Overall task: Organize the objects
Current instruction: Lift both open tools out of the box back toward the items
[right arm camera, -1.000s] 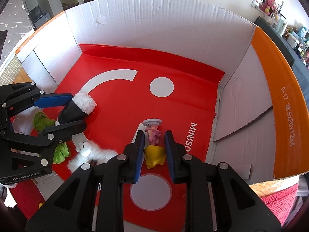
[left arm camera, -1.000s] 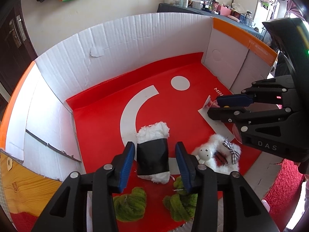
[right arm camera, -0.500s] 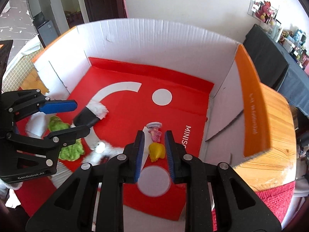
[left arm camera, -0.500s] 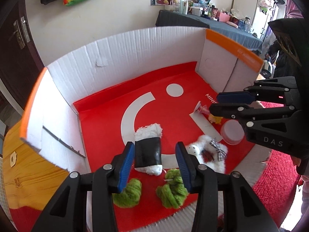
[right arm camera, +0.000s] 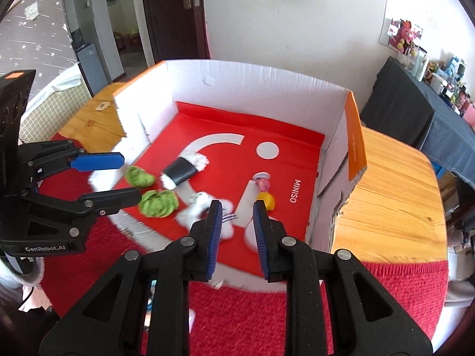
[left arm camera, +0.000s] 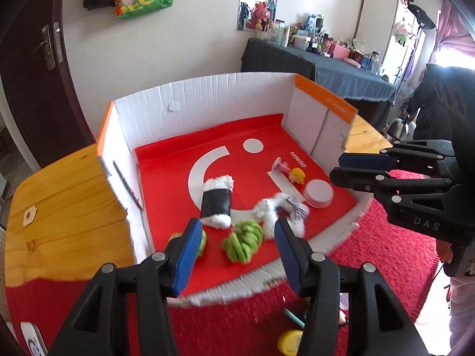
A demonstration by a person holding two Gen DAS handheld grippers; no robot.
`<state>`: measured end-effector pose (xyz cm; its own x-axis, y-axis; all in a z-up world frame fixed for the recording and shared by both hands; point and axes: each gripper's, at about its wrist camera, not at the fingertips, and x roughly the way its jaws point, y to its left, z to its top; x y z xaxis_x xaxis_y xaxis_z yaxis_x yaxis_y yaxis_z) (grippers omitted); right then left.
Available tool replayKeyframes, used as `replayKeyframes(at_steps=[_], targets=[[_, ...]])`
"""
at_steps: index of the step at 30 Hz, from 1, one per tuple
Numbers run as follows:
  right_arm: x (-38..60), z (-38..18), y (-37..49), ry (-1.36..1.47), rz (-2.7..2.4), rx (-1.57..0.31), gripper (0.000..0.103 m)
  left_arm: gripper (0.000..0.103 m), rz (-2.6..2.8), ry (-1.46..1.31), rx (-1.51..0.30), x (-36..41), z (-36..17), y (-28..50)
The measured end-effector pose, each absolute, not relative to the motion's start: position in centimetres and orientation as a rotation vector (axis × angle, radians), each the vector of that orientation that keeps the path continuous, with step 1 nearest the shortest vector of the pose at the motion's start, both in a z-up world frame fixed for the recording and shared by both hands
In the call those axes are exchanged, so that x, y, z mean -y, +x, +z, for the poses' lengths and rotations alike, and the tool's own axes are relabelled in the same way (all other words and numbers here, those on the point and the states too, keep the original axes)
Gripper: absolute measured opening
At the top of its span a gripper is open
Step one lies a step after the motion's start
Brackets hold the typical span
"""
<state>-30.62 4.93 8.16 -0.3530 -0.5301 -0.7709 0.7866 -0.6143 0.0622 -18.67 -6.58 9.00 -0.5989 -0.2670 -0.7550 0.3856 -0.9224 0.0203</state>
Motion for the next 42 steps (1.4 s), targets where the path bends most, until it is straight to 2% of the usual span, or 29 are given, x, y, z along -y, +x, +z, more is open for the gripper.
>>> replayKeyframes(at_steps=[15, 18, 20, 21, 26, 30, 34, 38, 42], targets=[[-8.5, 9.6, -24.6, 0.858, -2.054, -0.279, 0.022, 0.066, -2.544, 0.991, -0.161, 2.0, 10.5, -12.7], [-8.9, 9.6, -23.8, 0.837, -2.063, -0.268, 0.034, 0.066, -2.542, 0.987, -0.155, 1.5, 10.3, -12.1], [-9.3, 9.6, -23.1, 0.789, -2.039, -0.273, 0.069, 0.067, -2.538, 0.987, -0.160, 1.3, 10.0, -11.8], [-9.4, 9.6, -22.8, 0.766, -2.048, -0.274, 0.070, 0.068, -2.535, 0.987, -0.166, 1.3, 9.8, -11.7], [-10.2, 9.0, -21.7, 0.745, -2.087, -0.277, 0.070, 0.069, -2.516, 0.985, -0.185, 0.9, 8.8, -10.8], [-10.8, 7.8, -21.4, 0.765, -2.098, -0.254, 0.071, 0.075, -2.503, 0.973, -0.193, 0.5, 8.0, -10.2], [-11.3, 6.4, -21.3, 0.794, -2.110, -0.221, 0.075, 0.076, -2.493, 0.976, -0.206, 0.2, 7.1, -9.8], [-11.9, 4.8, -21.3, 0.833, -2.116, -0.174, 0.078, 0.086, -2.476, 0.956, -0.228, -0.1, 6.1, -9.3], [-12.0, 3.4, -21.1, 0.862, -2.135, -0.196, 0.080, 0.089, -2.453, 0.966, -0.256, -0.2, 4.6, -8.9]])
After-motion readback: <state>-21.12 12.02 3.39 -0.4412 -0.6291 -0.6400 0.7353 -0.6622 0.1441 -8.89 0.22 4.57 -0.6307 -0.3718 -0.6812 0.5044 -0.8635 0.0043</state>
